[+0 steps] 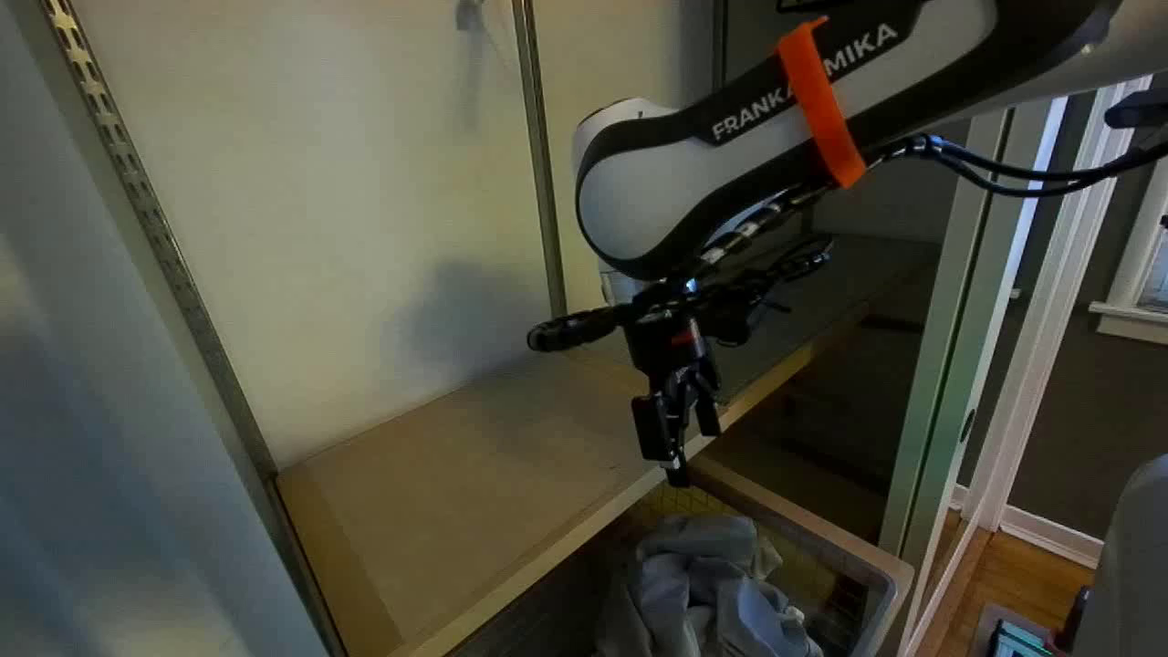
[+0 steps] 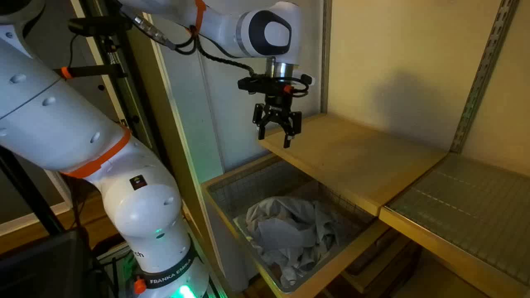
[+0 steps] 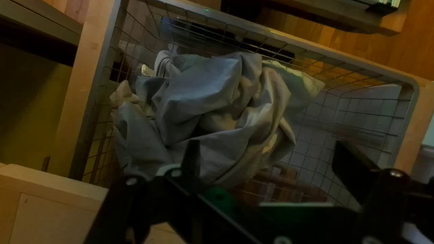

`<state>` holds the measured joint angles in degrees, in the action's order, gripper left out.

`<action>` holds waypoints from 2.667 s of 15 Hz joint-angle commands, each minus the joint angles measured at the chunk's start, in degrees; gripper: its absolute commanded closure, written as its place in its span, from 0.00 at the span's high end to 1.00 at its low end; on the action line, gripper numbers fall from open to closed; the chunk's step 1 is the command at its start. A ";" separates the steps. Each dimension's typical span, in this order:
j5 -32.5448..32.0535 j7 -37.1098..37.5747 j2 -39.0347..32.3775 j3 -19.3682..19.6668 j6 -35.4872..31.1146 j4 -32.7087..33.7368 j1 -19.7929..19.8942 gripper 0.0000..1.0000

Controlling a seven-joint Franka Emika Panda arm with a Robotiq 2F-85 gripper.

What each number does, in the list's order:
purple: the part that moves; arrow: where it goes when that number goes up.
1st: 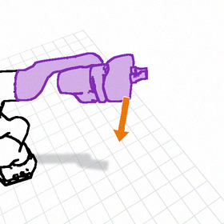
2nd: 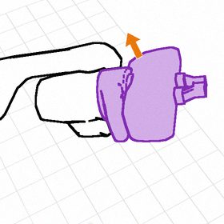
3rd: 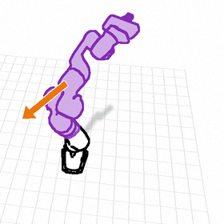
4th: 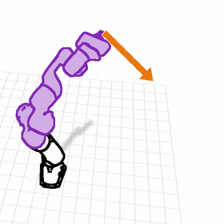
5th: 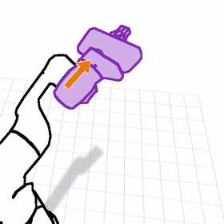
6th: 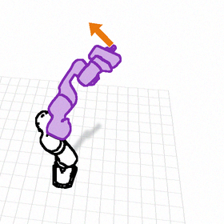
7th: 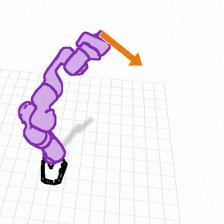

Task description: Take the bed sheet out of the drawer

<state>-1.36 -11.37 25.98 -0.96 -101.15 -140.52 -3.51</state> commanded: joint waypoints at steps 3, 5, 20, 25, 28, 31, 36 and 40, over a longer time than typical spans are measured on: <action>-0.08 0.10 -0.02 0.22 0.08 0.07 -0.26 1.00; -0.08 0.10 -0.02 0.22 0.08 0.07 -0.26 1.00; -0.95 -1.65 -3.65 -0.83 -6.12 -8.66 -1.47 1.00; -2.91 -1.94 -3.55 -0.23 -13.54 -14.62 -0.40 1.00; -7.12 -0.87 -3.59 0.26 -19.61 -17.93 1.43 1.00; -10.74 -1.27 -6.00 1.81 -24.64 -17.13 3.99 1.00; -10.43 0.99 -10.04 4.47 -37.19 -17.36 7.32 1.00; -10.06 4.58 -15.88 4.49 -45.21 -17.37 8.77 1.00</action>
<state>-11.20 -10.71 15.01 3.39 -141.00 -157.93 4.65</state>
